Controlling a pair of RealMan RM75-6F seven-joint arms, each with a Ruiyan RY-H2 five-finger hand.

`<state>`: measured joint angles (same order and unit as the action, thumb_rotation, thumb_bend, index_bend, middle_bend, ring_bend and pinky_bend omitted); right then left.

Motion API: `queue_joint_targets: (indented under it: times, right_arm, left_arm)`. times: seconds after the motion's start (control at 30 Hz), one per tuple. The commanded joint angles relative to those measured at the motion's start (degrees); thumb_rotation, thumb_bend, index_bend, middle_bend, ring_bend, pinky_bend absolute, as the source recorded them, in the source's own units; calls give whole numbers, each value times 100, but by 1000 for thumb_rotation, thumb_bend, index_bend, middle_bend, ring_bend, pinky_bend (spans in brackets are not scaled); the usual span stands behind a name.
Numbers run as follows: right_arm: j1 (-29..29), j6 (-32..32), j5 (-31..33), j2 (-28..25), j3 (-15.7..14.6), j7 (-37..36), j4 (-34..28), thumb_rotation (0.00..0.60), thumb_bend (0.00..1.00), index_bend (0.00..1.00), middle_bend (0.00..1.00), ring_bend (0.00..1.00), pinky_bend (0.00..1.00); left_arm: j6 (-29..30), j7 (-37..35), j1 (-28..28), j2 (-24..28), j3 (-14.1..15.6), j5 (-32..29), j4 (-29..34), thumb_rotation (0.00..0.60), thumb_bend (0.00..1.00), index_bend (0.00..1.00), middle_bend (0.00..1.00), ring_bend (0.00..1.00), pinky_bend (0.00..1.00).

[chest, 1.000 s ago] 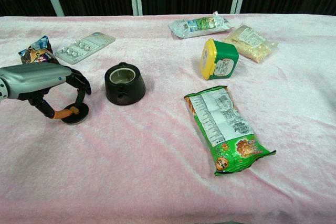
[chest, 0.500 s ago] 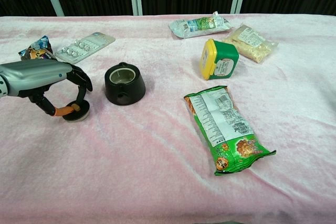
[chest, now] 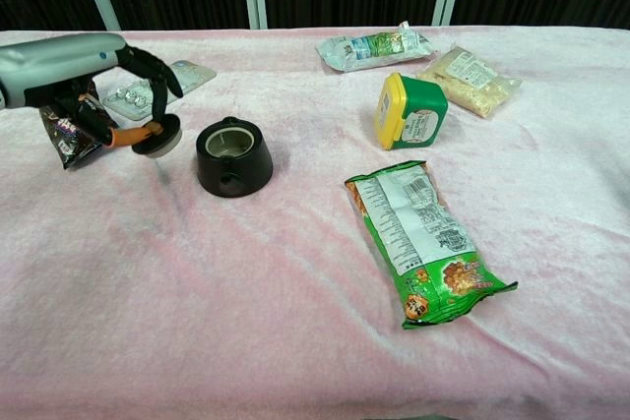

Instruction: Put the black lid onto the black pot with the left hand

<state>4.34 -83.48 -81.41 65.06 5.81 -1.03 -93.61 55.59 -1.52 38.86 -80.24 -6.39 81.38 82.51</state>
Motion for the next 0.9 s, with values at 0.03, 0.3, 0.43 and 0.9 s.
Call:
queue_joint_targets:
  times: [0.03,0.3,0.43,0.9]
  right_arm:
    - [0,1,-1,1,-2,2,-1,600,225,168,97,222,181]
    - [-1,-1,14,2,6,8,2,600,226,168,97,221,181]
    - [-3,-3,20,1,8,7,3,600,225,168,97,222,181]
    - [-3,-3,39,-5,24,-27,10,600,225,168,97,222,181]
  left_arm:
    - [-155,-70,164,-35,-169,-130,-31,600,420,628,239,113,92]
    - [-638,131,628,-334,-484,-481,-331,600,420,630,240,113,92]
    - [-873,285,818,-522,-545,-668,-509,600,420,630,240,113,91]
    - [-1123,519,987,-890,-492,-1002,-883,600,420,630,239,113,90]
